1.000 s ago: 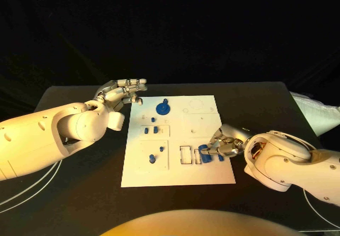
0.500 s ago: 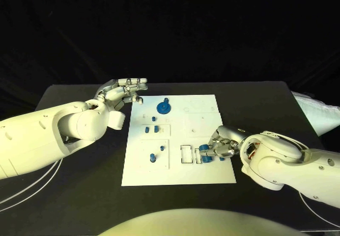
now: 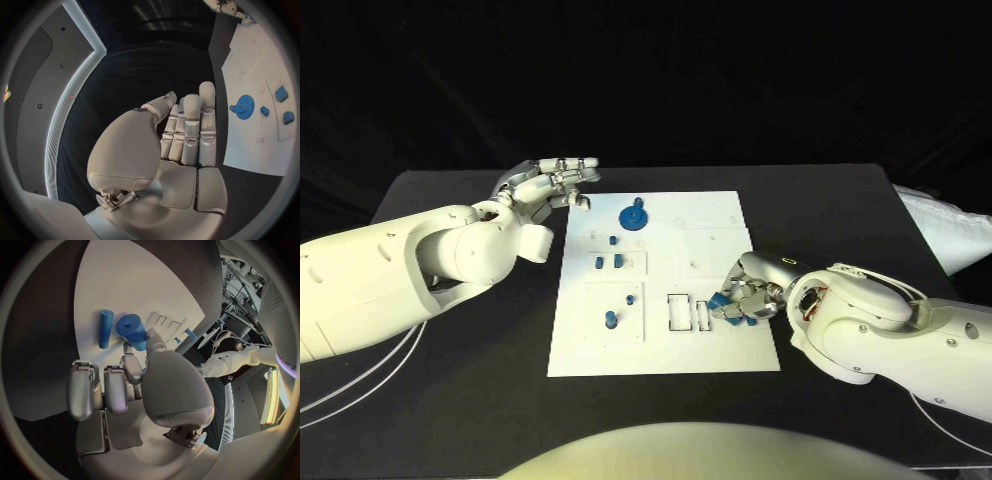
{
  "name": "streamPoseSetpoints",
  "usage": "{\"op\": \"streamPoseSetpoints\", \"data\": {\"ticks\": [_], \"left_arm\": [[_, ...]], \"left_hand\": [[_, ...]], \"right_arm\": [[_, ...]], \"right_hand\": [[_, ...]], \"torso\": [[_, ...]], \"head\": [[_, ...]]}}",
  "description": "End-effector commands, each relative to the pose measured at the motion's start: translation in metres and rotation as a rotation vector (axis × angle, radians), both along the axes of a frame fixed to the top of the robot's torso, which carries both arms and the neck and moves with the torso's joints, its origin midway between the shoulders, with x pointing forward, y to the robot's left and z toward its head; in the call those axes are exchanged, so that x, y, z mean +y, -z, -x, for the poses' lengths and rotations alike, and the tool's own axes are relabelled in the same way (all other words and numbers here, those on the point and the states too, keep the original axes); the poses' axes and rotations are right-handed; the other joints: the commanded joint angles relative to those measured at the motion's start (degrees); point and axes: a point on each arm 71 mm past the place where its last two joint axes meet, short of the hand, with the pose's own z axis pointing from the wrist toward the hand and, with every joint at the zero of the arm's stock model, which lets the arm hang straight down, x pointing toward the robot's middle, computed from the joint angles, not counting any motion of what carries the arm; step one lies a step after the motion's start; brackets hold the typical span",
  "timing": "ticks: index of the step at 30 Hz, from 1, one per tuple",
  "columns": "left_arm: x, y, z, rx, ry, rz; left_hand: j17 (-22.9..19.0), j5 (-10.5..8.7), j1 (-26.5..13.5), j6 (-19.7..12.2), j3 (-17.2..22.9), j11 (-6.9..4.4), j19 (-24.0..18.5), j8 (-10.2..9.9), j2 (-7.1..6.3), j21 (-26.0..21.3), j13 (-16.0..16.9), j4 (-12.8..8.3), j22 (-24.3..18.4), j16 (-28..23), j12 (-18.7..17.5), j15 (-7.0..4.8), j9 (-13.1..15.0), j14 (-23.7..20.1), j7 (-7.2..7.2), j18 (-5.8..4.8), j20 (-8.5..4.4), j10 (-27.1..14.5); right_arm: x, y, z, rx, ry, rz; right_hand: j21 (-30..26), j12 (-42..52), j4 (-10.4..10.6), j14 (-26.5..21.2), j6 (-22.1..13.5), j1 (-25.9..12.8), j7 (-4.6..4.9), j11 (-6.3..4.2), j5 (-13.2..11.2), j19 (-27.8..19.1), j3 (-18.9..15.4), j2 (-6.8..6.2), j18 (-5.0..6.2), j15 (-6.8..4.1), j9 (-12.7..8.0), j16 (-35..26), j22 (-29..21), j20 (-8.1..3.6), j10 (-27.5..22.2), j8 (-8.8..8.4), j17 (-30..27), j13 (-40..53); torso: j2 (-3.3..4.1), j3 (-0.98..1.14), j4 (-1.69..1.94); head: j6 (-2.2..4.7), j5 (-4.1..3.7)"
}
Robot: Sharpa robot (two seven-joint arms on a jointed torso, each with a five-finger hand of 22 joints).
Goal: Assemble the parts on the task board
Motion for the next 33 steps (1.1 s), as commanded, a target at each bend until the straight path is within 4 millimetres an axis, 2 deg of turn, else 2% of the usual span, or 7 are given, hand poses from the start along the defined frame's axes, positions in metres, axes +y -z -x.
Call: {"op": "streamPoseSetpoints", "data": {"ticks": [1,2,5,9,11,19,33], "left_arm": [[-0.002,-0.001,0.001,-0.003,0.018,0.012],[-0.002,-0.001,0.001,-0.003,0.018,0.012],[-0.002,-0.001,0.001,-0.003,0.018,0.012],[-0.003,-0.001,0.0,-0.002,0.019,0.012],[-0.003,-0.001,0.0,-0.002,0.021,0.013],[-0.004,0.0,0.0,-0.001,0.022,0.013],[-0.006,0.0,0.001,-0.002,0.027,0.016]], "left_hand": [[-0.05,0.36,0.13,-0.33,-0.27,0.04,-0.08,0.19,0.21,-0.37,0.05,0.07,-0.06,0.24,0.34,0.02,0.05,-0.24,-0.03,1.09,0.3,-0.35],[-0.05,0.36,0.13,-0.33,-0.27,0.04,-0.08,0.19,0.21,-0.37,0.05,0.07,-0.06,0.24,0.34,0.02,0.05,-0.24,-0.03,1.09,0.3,-0.35],[-0.06,0.37,0.19,-0.37,-0.28,0.04,-0.09,0.24,0.23,-0.38,0.06,0.02,-0.06,0.25,0.42,0.01,0.05,-0.26,-0.04,1.1,0.31,-0.41],[-0.06,0.37,0.19,-0.37,-0.28,0.04,-0.09,0.24,0.23,-0.38,0.06,0.02,-0.06,0.25,0.42,0.01,0.05,-0.26,-0.04,1.1,0.31,-0.41],[-0.09,0.38,0.23,-0.39,-0.28,0.03,-0.09,0.27,0.23,-0.38,0.07,-0.02,-0.06,0.25,0.47,0.01,0.05,-0.28,-0.05,1.1,0.3,-0.44],[-0.11,0.38,0.27,-0.41,-0.28,0.03,-0.09,0.3,0.23,-0.38,0.08,-0.05,-0.05,0.25,0.51,0.0,0.06,-0.3,-0.05,1.11,0.3,-0.47],[-0.16,0.36,0.08,-0.54,-0.46,0.09,-0.12,0.45,0.19,-0.41,0.11,0.0,-0.05,0.32,0.75,0.04,0.06,-0.34,0.0,1.09,0.34,-0.66]], "right_arm": [[-0.002,0.004,0.003,0.021,0.047,-0.043],[-0.003,0.004,0.004,0.026,0.066,-0.07],[-0.003,0.004,0.006,0.068,0.13,-0.153],[-0.002,0.004,0.009,0.121,0.179,-0.227],[-0.001,0.003,0.01,0.136,0.197,-0.256],[0.003,-0.001,0.011,0.145,0.219,-0.318],[0.021,-0.002,0.011,0.147,0.164,-0.325]], "right_hand": [[0.22,0.31,0.21,3.22,0.84,2.48,-0.34,-0.92,1.49,-0.03,0.78,2.22,-1.17,-0.62,0.58,0.22,0.1,-0.53,0.48,0.27,0.07,0.57],[0.22,0.31,0.48,3.23,0.88,2.07,-0.37,-0.89,1.67,-0.01,0.82,2.27,-1.18,-0.64,0.66,0.23,0.11,-0.55,0.54,0.3,0.11,0.64],[0.23,0.31,2.88,3.23,0.99,-1.73,-0.21,-0.67,-1.51,0.02,-0.31,2.06,-1.2,-0.46,0.97,0.23,0.14,-0.48,0.83,0.42,0.11,0.83],[0.31,0.18,4.95,3.27,1.22,-4.61,-0.49,-0.88,4.72,0.12,-1.78,2.0,-1.22,-0.64,1.64,0.32,0.3,-0.56,1.11,0.73,0.32,1.23],[0.39,0.16,5.41,3.3,1.27,-5.05,-0.56,-0.95,6.1,0.21,-2.18,2.16,-1.25,-0.69,1.89,0.4,0.48,-0.62,1.23,0.83,0.5,1.4],[0.69,0.33,6.06,3.49,1.56,-5.54,-0.79,-1.17,8.59,0.52,-2.79,2.78,-1.37,-0.88,2.48,0.86,1.09,-0.79,1.73,1.12,1.5,1.95],[0.75,0.18,6.03,3.53,1.6,-5.58,-0.87,-1.24,9.16,0.58,-2.9,2.97,-1.39,-0.93,2.64,0.98,1.2,-0.83,1.78,1.18,1.73,1.94]], "torso": [[0.02,0.04,0.01],[0.03,0.06,-0.02],[-0.01,0.04,-0.06],[-0.02,0.0,0.03],[0.0,0.01,0.1],[-0.08,-0.06,-0.01],[-0.01,-0.08,-0.01]], "head": [[-0.05,-0.11],[-0.03,-0.14],[0.02,-0.13],[0.08,-0.25],[0.12,-0.27],[0.19,-0.21],[0.16,0.34]]}}
